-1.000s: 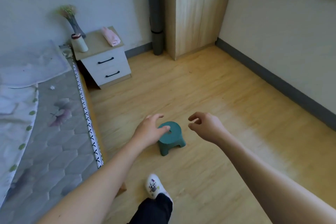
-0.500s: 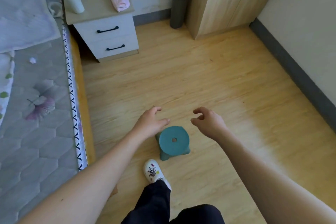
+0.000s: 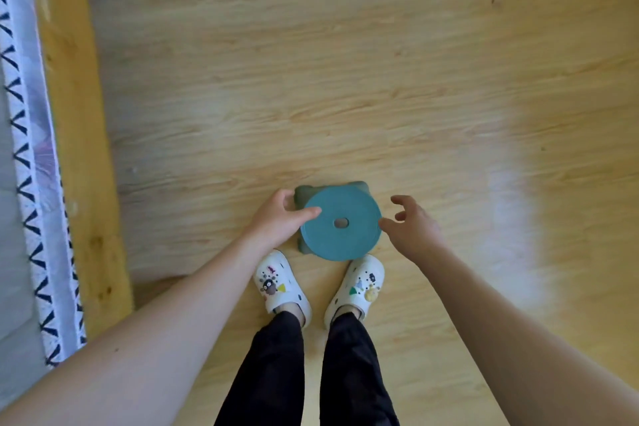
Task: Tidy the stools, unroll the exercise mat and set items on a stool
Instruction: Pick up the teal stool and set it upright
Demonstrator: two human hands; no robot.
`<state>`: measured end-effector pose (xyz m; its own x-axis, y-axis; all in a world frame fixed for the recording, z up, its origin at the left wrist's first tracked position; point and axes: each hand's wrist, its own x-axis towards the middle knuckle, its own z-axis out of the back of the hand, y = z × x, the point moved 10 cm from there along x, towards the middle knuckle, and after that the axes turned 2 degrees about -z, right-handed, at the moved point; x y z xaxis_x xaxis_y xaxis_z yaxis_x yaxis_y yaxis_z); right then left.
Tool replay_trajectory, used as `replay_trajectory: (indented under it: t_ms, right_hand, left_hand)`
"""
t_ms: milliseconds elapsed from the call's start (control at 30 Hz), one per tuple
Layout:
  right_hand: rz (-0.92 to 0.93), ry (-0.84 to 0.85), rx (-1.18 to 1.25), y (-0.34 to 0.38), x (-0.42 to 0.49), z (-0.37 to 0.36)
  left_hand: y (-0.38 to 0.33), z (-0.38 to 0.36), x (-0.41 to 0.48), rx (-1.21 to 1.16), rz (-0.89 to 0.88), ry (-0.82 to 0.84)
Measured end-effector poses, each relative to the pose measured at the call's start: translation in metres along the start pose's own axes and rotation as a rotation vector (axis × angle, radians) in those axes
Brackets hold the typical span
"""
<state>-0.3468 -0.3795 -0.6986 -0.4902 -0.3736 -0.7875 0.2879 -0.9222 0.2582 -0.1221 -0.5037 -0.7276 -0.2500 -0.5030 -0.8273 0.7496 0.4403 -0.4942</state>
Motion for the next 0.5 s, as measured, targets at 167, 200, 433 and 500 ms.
replay_trajectory:
  t_ms: [167, 200, 433, 500]
  right_hand:
    - [-0.059, 0.005, 0.007, -0.043, 0.084, -0.052]
    - [-0.077, 0.009, 0.010, -0.051, 0.096, -0.060]
    - [-0.182, 0.092, 0.092, -0.102, 0.155, -0.116]
    - [-0.186, 0.100, 0.150, -0.104, 0.164, -0.126]
  left_hand:
    - [0.068, -0.040, 0.074, -0.022, 0.135, 0.016]
    - [0.079, -0.046, 0.086, -0.037, 0.165, 0.014]
    - [0.132, -0.098, 0.142, -0.216, 0.289, 0.066]
    - [0.137, -0.106, 0.148, -0.264, 0.294, 0.068]
